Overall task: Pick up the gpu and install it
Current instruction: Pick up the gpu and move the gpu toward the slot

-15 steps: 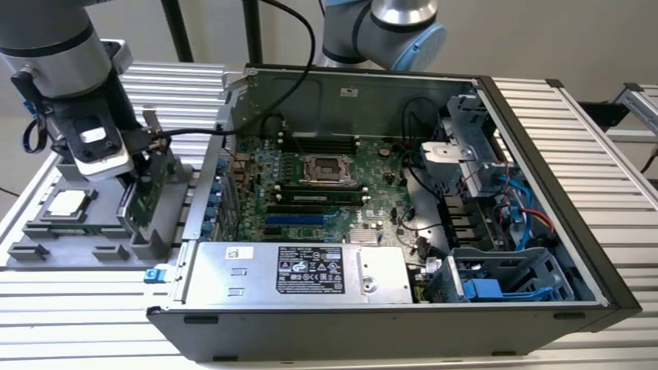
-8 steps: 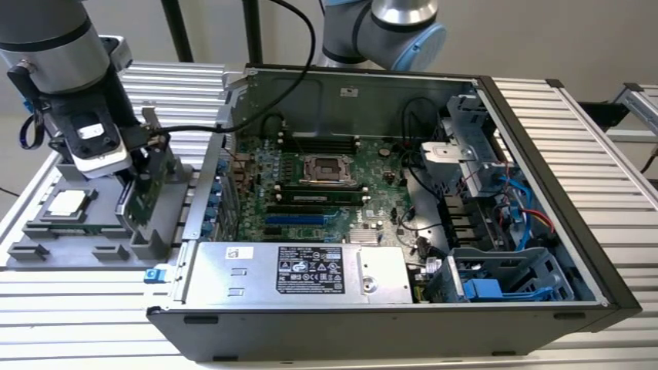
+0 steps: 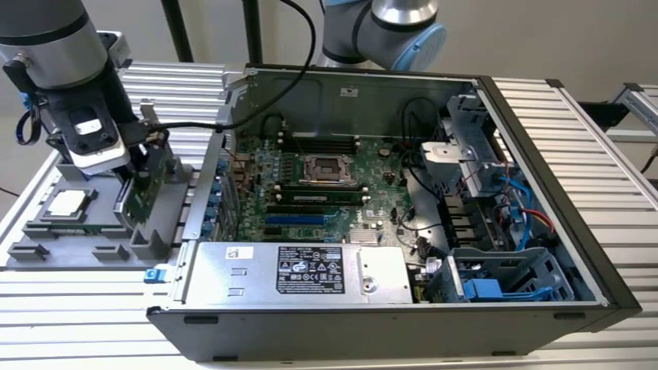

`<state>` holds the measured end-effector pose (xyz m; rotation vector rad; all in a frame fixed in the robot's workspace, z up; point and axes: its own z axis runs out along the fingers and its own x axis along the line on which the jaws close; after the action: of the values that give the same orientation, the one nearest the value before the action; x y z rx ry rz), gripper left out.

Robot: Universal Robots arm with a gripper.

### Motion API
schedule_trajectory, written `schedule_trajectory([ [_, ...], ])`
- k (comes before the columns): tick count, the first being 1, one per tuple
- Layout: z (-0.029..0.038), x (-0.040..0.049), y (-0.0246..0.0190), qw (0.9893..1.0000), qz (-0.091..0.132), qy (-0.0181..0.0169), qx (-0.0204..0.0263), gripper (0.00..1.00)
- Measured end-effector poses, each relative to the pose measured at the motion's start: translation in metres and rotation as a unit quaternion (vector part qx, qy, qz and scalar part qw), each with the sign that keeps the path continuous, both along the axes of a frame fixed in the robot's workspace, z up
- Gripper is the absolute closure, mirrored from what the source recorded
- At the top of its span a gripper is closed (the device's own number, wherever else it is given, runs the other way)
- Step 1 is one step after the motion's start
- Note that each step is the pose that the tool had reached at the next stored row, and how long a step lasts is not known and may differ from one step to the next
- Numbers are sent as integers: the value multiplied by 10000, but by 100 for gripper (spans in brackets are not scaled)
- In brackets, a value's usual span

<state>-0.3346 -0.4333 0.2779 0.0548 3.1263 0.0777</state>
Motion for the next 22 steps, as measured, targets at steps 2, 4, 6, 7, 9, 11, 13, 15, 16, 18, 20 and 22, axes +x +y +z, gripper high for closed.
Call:
schedule_trajectory([
  [2,14,0,0,10000,0,1,-1,100],
  [4,27,0,0,10000,0,0,0,100],
  [6,40,0,0,10000,0,1,-1,100],
  [7,46,0,0,10000,0,0,0,100],
  [9,58,-1,1,10000,-2,0,0,100],
  [11,70,-1,1,10000,-1,1,-1,100],
  [13,80,0,0,10000,0,0,0,100],
  [15,90,0,0,10000,0,0,0,100],
  [16,95,0,0,10000,0,1,-1,100],
  [18,107,0,0,10000,0,1,0,100],
  [20,119,0,0,10000,0,0,0,100],
  [22,132,-1,0,10000,0,0,0,100],
])
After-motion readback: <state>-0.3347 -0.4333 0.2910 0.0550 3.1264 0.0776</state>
